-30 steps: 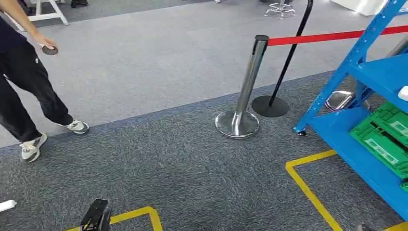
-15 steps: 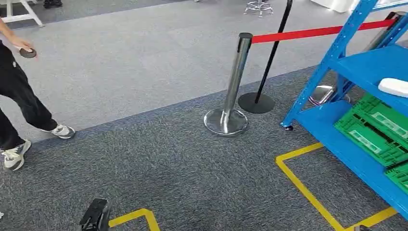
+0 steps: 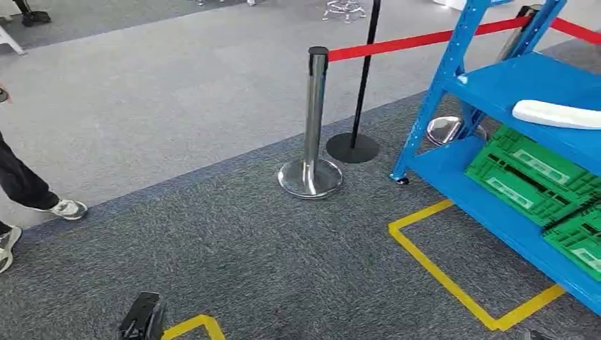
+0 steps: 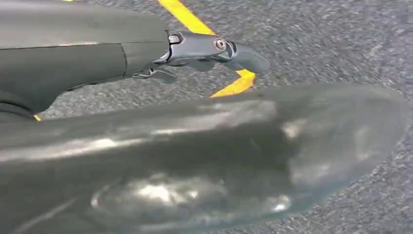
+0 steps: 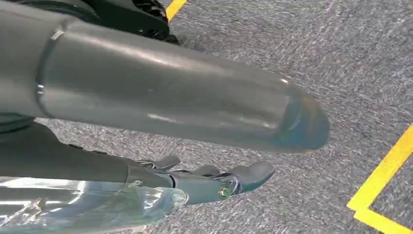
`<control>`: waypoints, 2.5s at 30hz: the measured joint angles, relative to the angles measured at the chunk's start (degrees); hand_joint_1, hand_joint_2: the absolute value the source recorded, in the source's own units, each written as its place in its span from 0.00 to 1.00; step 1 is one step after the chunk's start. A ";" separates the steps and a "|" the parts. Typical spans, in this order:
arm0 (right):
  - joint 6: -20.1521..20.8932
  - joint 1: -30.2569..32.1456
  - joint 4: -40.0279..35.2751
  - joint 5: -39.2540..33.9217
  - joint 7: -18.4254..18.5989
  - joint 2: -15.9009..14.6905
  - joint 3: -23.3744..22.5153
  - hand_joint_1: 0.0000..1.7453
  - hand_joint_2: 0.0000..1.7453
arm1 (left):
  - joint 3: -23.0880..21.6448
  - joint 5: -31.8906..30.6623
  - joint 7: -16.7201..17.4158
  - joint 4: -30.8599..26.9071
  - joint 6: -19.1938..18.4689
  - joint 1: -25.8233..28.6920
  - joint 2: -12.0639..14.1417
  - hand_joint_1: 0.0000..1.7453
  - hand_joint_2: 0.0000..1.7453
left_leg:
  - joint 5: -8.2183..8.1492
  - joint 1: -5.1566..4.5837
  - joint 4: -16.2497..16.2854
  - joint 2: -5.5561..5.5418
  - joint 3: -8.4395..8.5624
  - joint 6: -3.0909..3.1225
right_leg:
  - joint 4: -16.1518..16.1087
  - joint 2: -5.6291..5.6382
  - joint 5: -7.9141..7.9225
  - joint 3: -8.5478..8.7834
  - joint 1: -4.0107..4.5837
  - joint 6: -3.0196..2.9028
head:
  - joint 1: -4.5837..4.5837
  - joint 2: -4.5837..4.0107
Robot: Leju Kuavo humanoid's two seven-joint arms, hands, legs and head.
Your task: Take the parts from the cabinet and place them on the table.
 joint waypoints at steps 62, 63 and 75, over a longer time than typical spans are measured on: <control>-5.16 4.54 -6.19 -5.88 -3.02 -4.40 5.84 0.00 0.00 | -1.40 1.14 -0.57 -6.14 4.63 3.83 2.91 0.00 0.00 | -0.76 0.05 -1.24 0.37 1.00 -0.28 | 0.24 -1.05 -0.79 0.59 0.08 0.31 | -0.17 0.00; -5.22 4.49 -6.19 -6.21 -3.13 -4.46 5.99 0.00 0.00 | -1.49 1.27 -0.61 -6.21 4.63 3.78 2.95 0.00 0.00 | -0.61 -0.04 -1.07 0.48 0.79 -0.04 | -0.07 -0.95 -0.52 0.46 -0.05 0.68 | -0.04 0.00; -5.12 1.95 -5.60 -8.39 -3.82 -5.33 8.72 0.00 0.00 | -1.90 2.29 -0.83 -6.32 2.82 2.32 2.82 0.00 0.00 | -0.16 -0.09 -1.56 2.29 0.99 1.82 | 5.18 -3.07 -2.16 -1.49 -0.30 2.10 | 0.15 0.00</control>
